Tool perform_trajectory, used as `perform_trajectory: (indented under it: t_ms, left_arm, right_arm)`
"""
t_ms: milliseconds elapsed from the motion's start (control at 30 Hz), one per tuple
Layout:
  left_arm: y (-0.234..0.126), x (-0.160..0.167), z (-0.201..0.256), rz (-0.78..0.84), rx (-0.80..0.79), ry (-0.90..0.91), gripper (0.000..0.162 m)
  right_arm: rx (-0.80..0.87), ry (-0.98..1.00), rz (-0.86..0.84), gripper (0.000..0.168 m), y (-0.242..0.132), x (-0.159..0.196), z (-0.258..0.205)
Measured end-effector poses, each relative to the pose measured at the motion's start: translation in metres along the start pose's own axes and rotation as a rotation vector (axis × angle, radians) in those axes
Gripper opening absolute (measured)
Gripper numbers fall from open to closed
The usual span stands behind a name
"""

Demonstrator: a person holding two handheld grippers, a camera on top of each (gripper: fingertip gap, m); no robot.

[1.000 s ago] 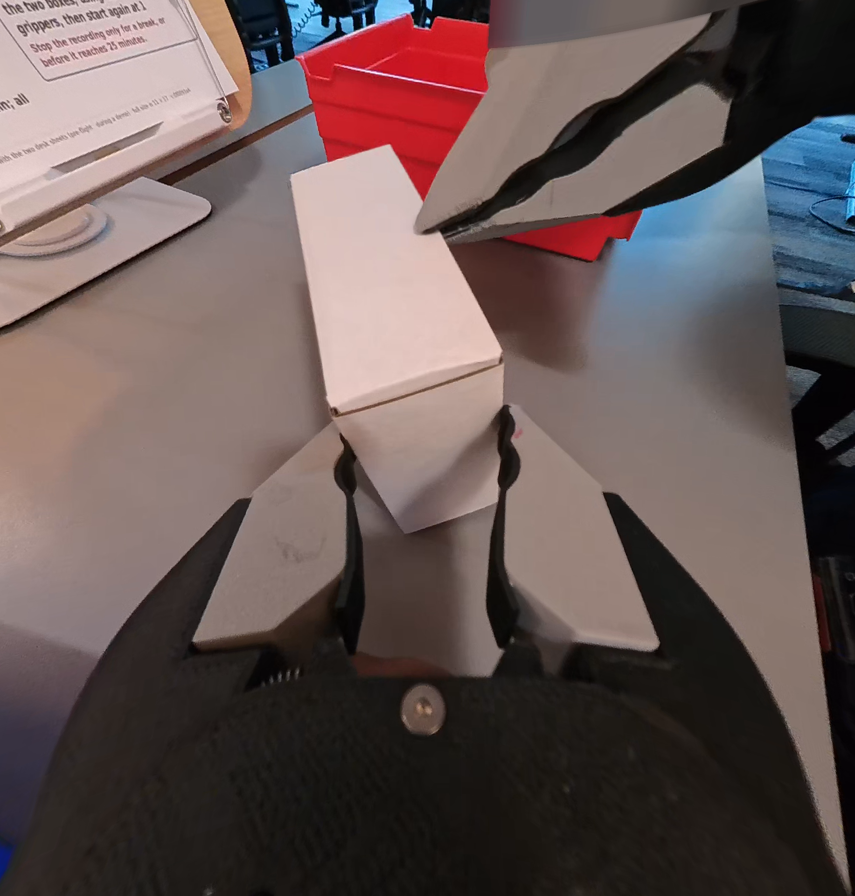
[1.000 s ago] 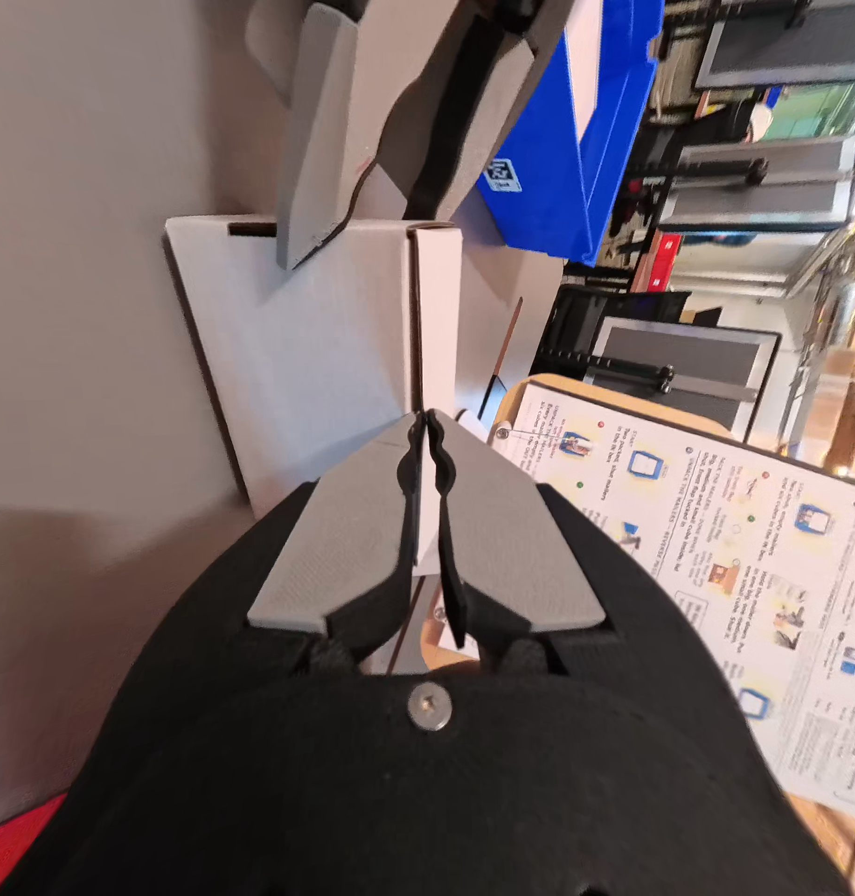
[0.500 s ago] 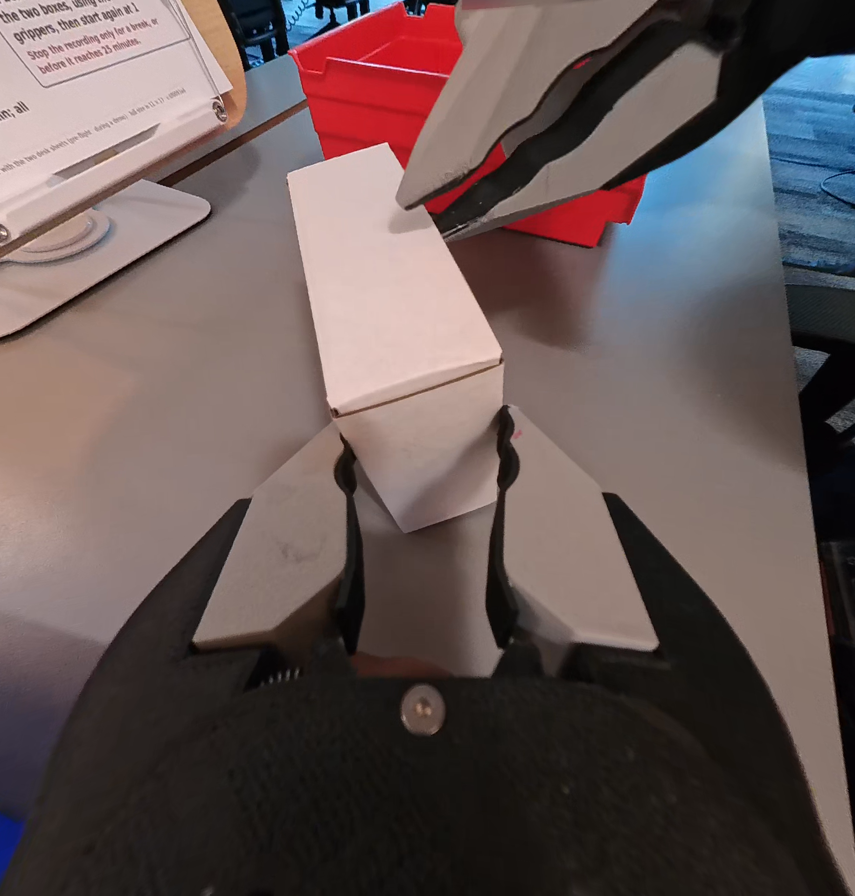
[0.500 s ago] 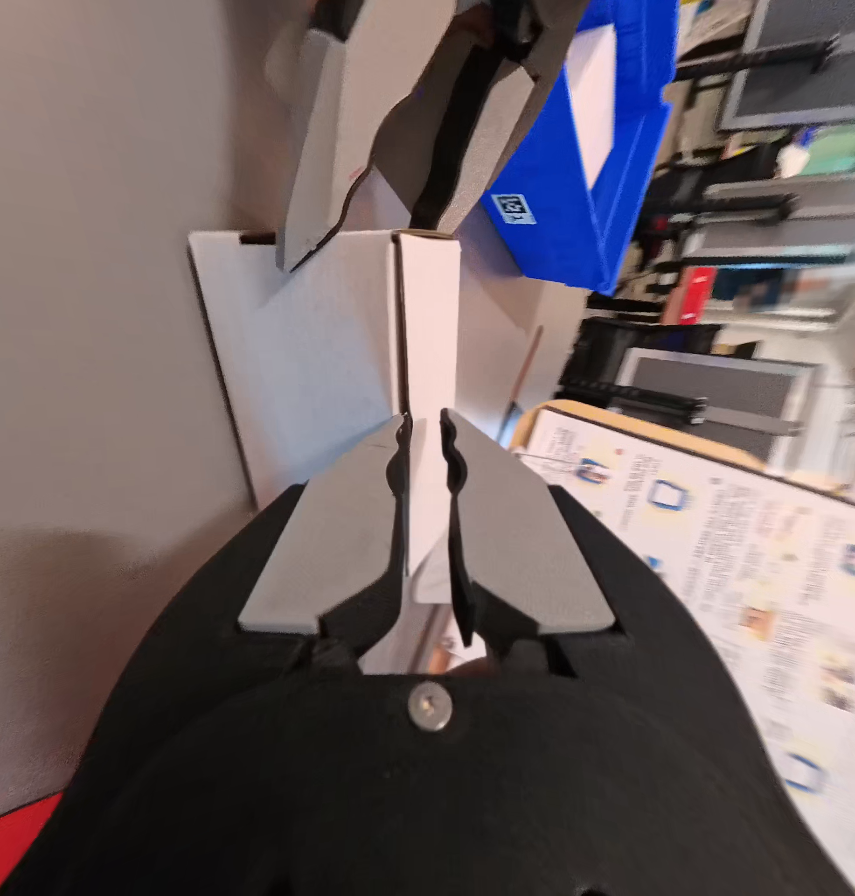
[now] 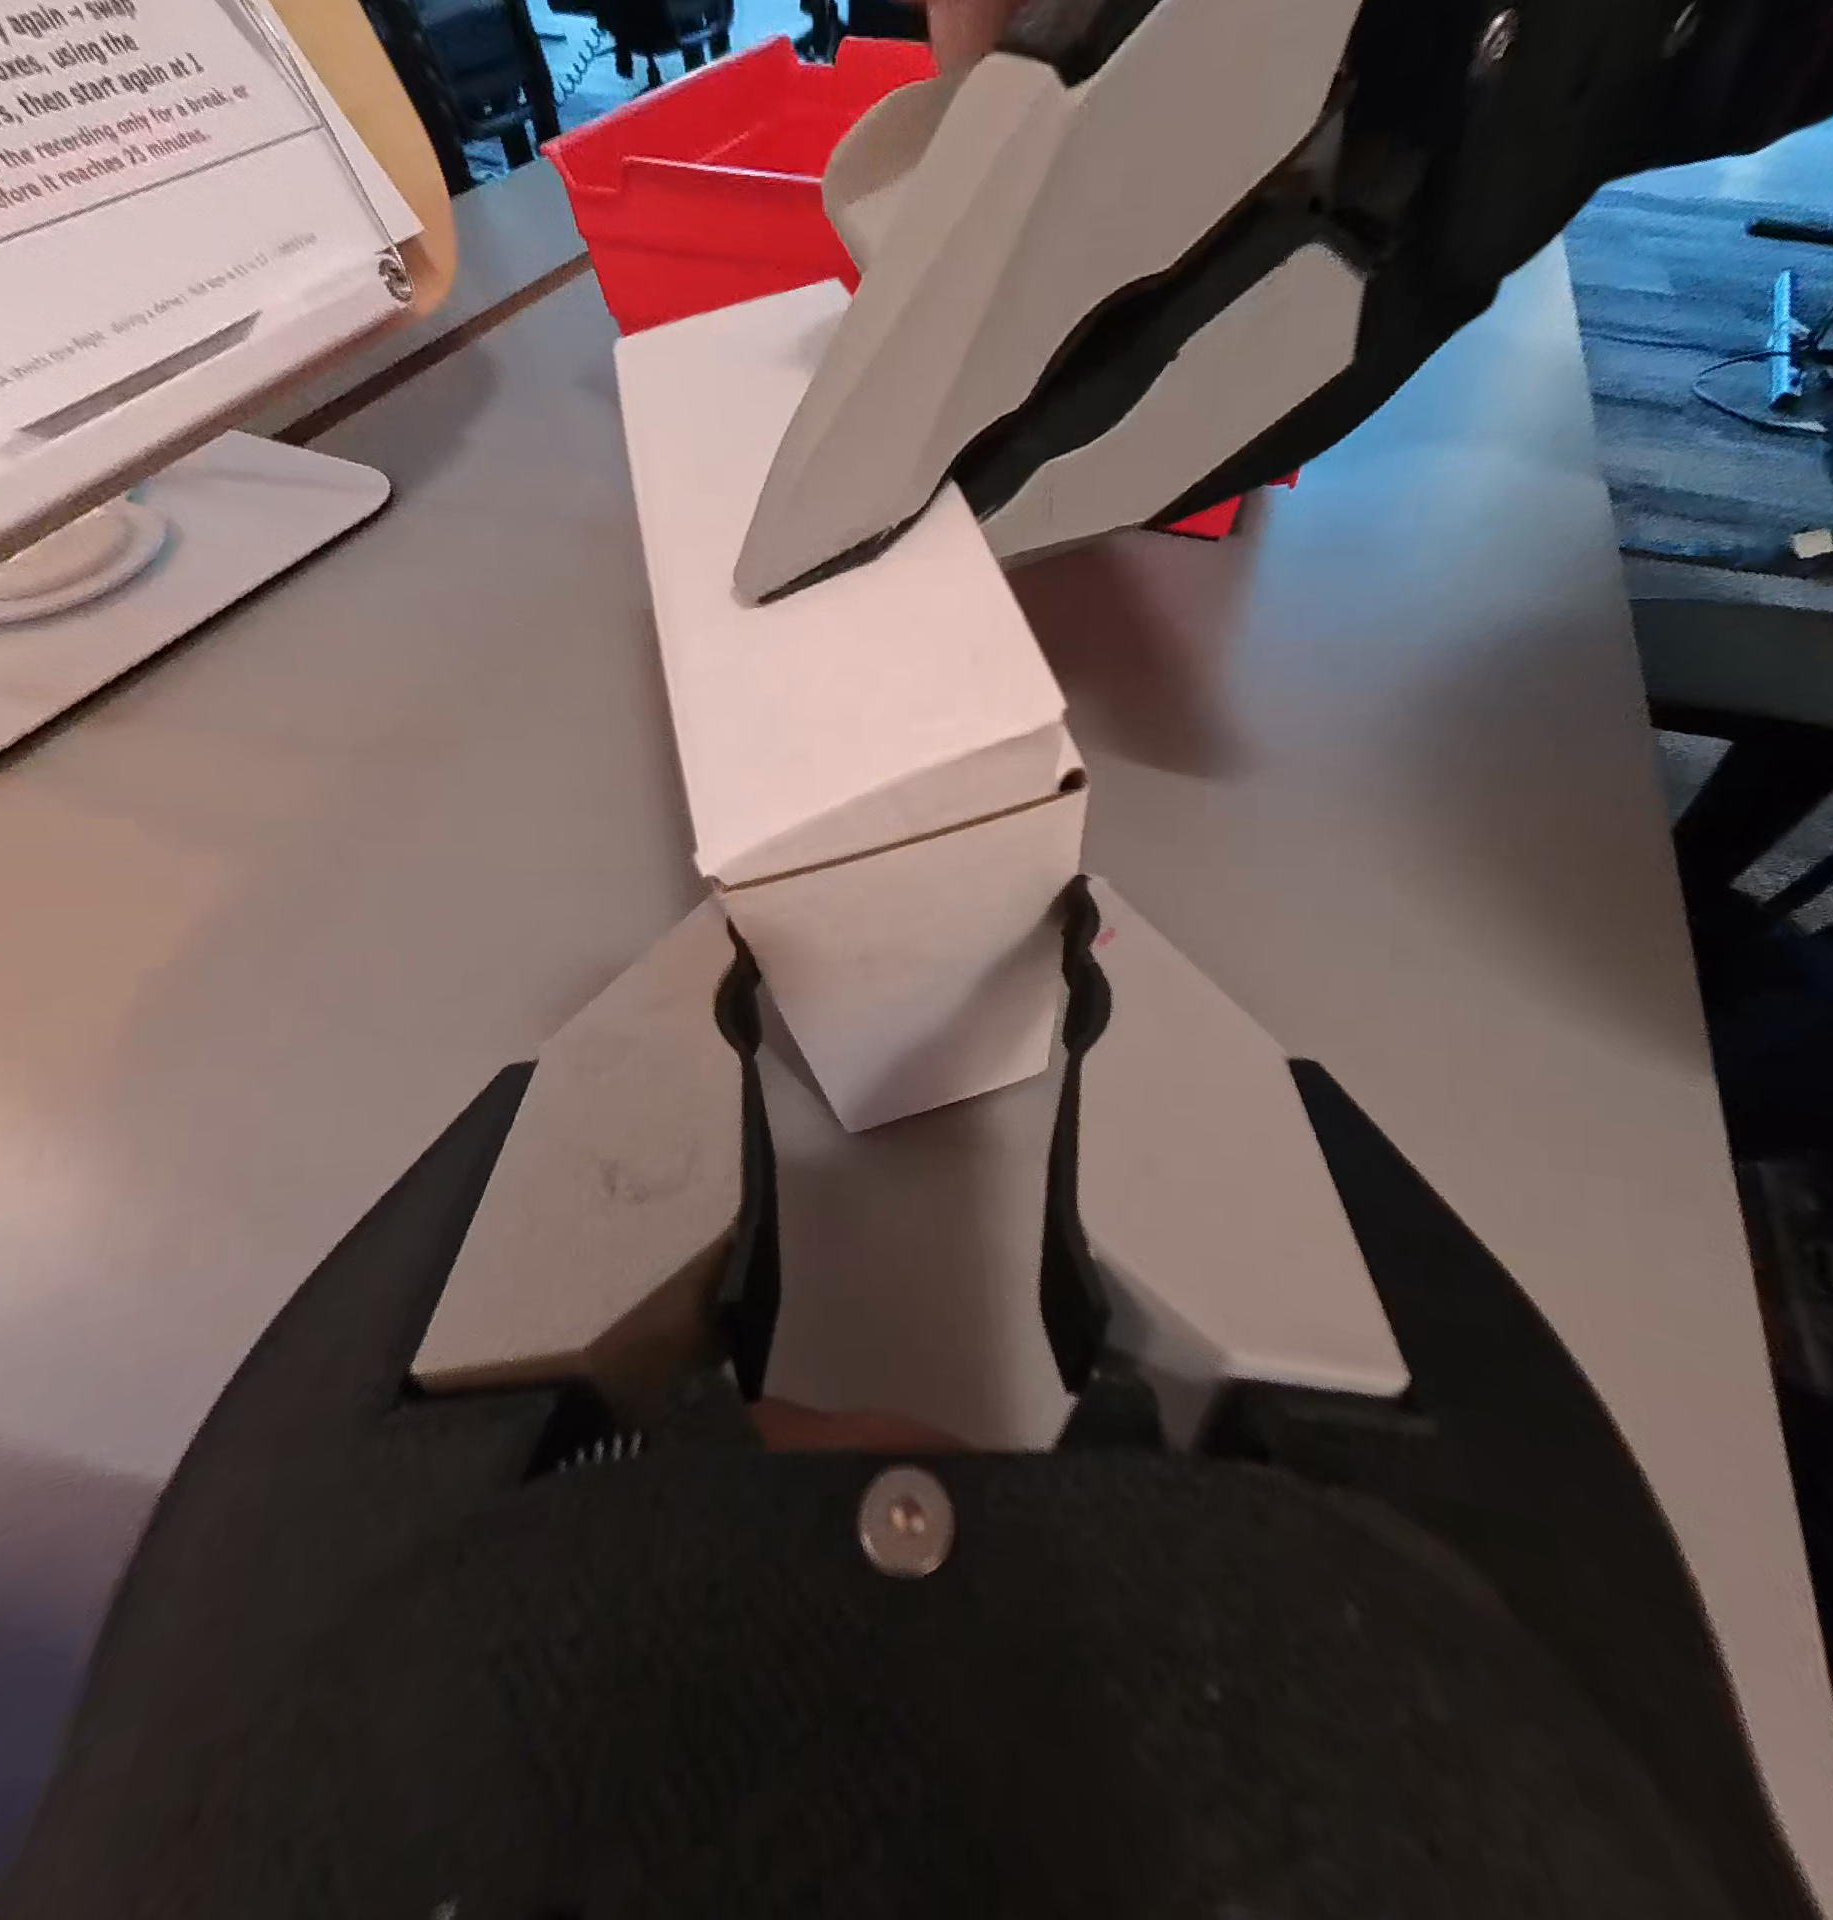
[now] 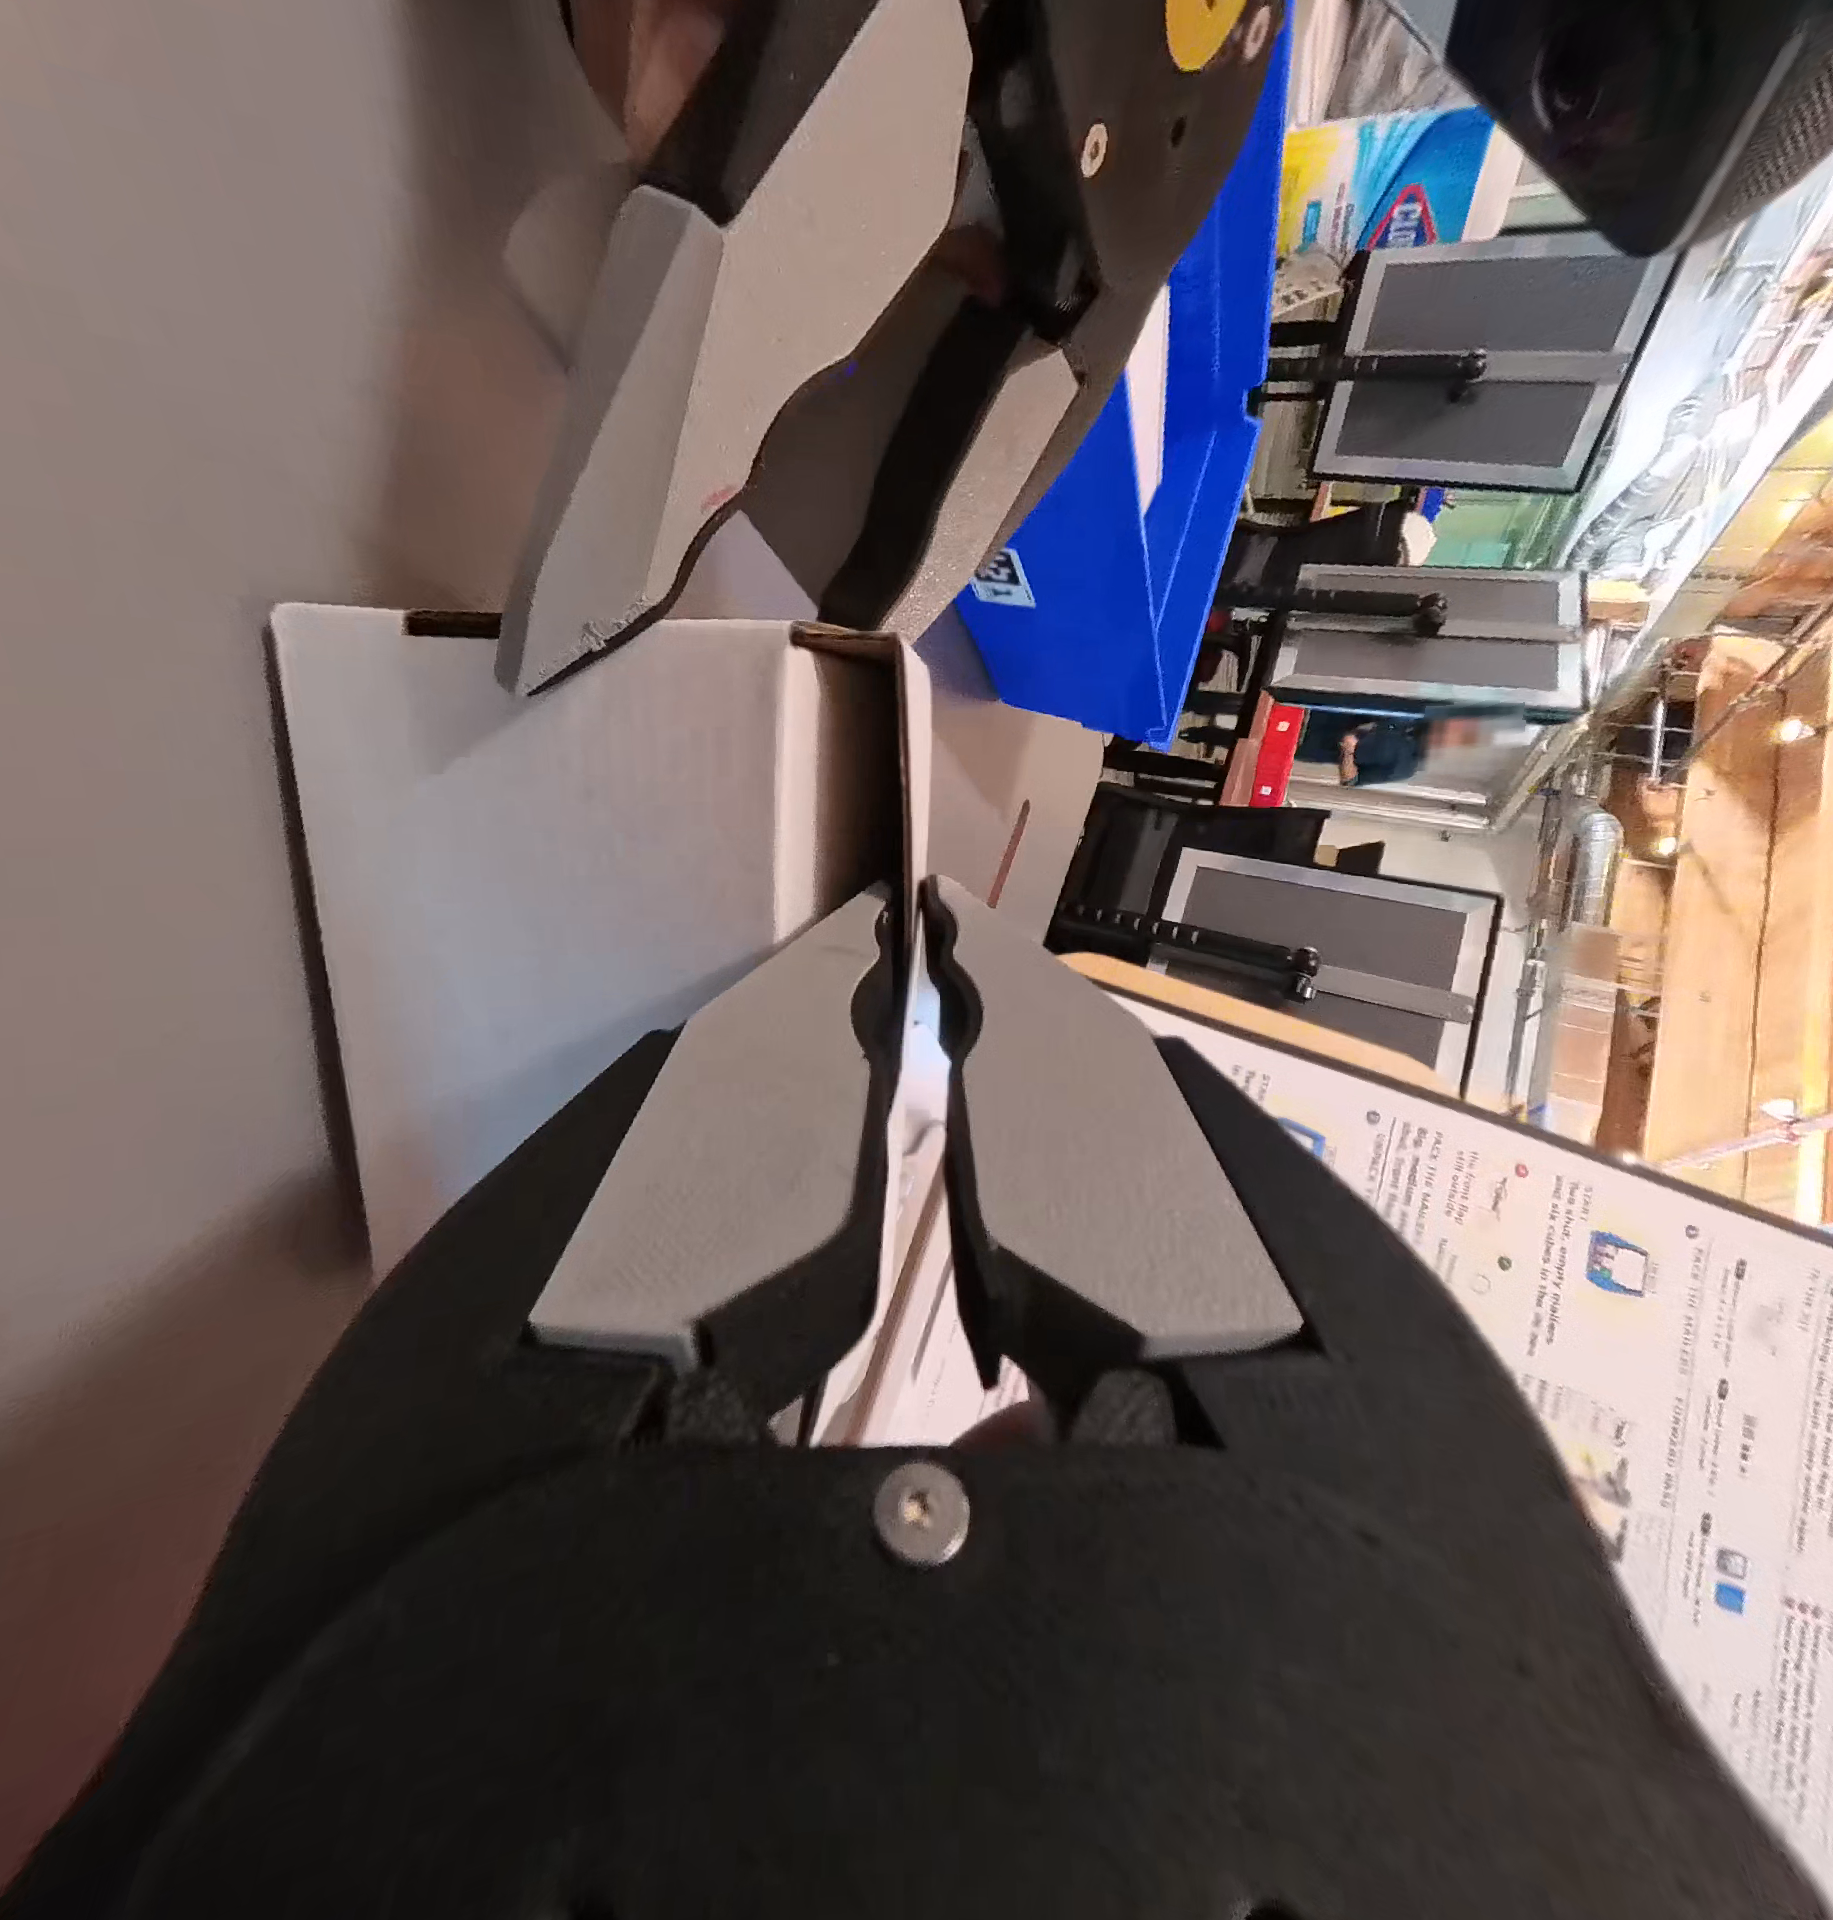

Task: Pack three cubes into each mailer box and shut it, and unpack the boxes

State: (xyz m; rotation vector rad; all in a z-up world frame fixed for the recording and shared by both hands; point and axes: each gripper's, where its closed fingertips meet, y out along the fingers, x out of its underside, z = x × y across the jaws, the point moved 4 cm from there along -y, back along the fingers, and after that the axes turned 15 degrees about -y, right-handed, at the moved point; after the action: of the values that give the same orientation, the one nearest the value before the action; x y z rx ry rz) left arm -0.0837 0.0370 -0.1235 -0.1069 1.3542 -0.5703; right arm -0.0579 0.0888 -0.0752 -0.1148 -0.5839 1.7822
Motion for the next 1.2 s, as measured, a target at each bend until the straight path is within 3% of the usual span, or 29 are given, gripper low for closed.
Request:
perform_trajectory:
  t_ms: [167, 300, 467, 700, 933, 1000, 1100, 1200]
  left_arm:
    - [-0.004, 0.002, -0.005, 0.002, -0.078, 0.061, 0.057]
    - [-0.004, 0.001, -0.009, 0.007, -0.124, 0.093, 0.057]
    - [-0.006, -0.001, -0.008, 0.001, -0.206, 0.236, 0.057]
    - [-0.007, 0.0, -0.004, 0.021, -0.301, 0.433, 0.058]
    - [-0.004, 0.002, -0.018, 0.027, -0.433, 0.533, 0.055]
    - [-0.006, 0.008, -0.033, -0.015, -0.531, 0.544, 0.014]
    - [-0.008, 0.019, -0.045, -0.057, -0.597, 0.526, 0.034]
    - [-0.014, 0.015, -0.033, 0.001, -0.574, 0.463, 0.04]
  right_arm:
    - [0.035, -0.087, -0.064, 0.001, 0.004, -0.002, 0.001]
    - [0.012, -0.029, -0.097, 0.001, 0.006, 0.0, 0.003]
    - [-0.151, 0.132, -0.045, 0.0, -0.005, 0.003, 0.017]
    - [-0.324, 0.173, -0.087, 0.0, -0.014, 0.001, 0.023]
    - [-0.583, 0.489, -0.114, 0.0, -0.021, 0.009, 0.029]
    - [-0.566, 0.583, -0.166, 0.0, -0.018, 0.02, 0.039]
    - [-0.497, 0.67, -0.247, 0.0, -0.018, 0.037, 0.052]
    - [-0.424, 0.647, -0.317, 0.0, -0.019, 0.038, 0.055]
